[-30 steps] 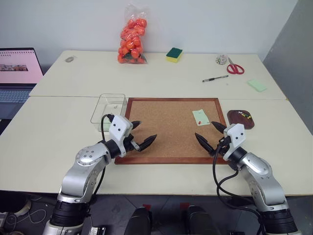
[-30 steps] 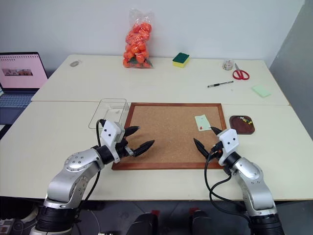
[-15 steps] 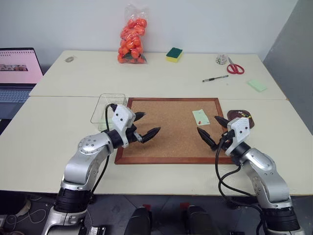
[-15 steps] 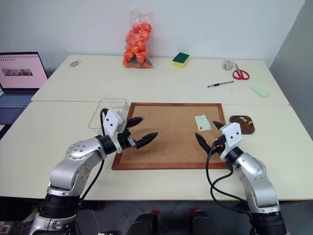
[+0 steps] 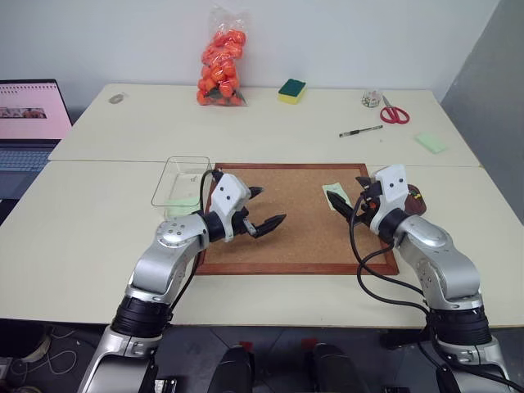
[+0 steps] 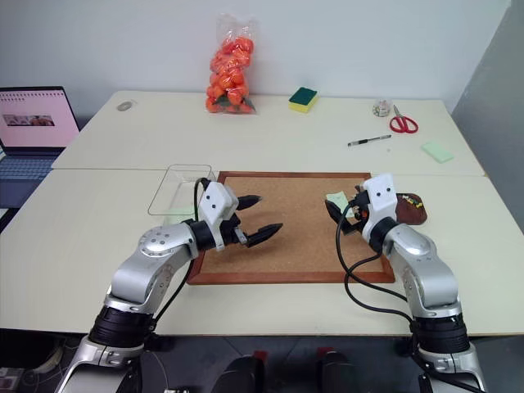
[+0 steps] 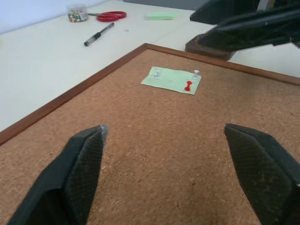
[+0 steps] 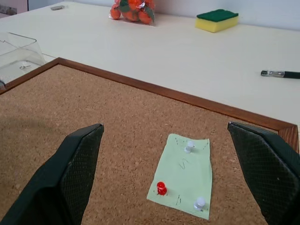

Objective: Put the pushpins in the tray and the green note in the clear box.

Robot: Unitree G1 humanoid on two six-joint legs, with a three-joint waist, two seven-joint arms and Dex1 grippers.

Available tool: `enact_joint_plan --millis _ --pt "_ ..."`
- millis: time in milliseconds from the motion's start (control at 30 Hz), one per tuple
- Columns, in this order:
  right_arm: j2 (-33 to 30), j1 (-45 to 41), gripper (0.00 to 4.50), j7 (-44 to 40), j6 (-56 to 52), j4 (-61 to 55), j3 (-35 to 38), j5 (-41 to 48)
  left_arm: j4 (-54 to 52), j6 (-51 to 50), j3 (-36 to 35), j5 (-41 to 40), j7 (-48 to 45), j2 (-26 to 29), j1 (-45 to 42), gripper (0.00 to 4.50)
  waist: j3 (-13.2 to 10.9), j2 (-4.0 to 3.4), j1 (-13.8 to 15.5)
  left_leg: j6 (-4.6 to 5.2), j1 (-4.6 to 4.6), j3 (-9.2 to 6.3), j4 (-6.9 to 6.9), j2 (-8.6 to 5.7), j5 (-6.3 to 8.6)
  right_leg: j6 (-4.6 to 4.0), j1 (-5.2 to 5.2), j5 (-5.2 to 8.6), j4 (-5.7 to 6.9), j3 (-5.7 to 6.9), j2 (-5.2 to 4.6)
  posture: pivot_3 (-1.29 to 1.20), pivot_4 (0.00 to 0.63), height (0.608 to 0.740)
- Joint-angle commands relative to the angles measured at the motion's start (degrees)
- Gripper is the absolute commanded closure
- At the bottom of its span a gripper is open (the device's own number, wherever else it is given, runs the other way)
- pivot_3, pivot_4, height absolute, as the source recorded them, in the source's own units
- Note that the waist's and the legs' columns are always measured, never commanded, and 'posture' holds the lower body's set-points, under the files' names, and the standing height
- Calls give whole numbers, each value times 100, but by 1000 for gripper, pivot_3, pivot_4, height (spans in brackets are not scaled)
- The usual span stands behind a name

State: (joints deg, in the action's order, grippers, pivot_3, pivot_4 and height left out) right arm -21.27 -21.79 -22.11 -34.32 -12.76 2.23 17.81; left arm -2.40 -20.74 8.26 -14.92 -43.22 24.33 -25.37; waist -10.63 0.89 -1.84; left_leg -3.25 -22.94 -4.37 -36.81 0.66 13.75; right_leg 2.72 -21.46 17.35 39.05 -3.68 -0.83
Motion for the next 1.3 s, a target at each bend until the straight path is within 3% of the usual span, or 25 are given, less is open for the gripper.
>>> enact_joint_plan --millis 33,600,967,1300 --pt "-70 -48 0 -57 -33 -230 212 142 342 310 92 270 84 -132 -325 1122 0 0 -1 0 0 0 0 0 0 0 0 0 0 0 0 0 150 740" --pt "-157 169 0 -272 201 -444 85 32 1481 675 322 781 -95 -428 -782 4374 0 0 -6 0 -2 0 -1 -2 0 0 -3 0 1 0 0 0 150 740" --pt "69 -132 0 -16 -344 -214 70 67 1789 496 447 953 -142 -542 -700 4439 0 0 -10 0 -2 1 -1 -2 0 0 -3 0 1 -1 0 0 150 740" --pt "201 -1050 0 -183 -468 1207 -36 14 1620 387 495 994 -150 -605 -514 4439 0 0 -5 0 0 1 -1 -3 0 0 -1 0 1 0 -1 0 150 740"
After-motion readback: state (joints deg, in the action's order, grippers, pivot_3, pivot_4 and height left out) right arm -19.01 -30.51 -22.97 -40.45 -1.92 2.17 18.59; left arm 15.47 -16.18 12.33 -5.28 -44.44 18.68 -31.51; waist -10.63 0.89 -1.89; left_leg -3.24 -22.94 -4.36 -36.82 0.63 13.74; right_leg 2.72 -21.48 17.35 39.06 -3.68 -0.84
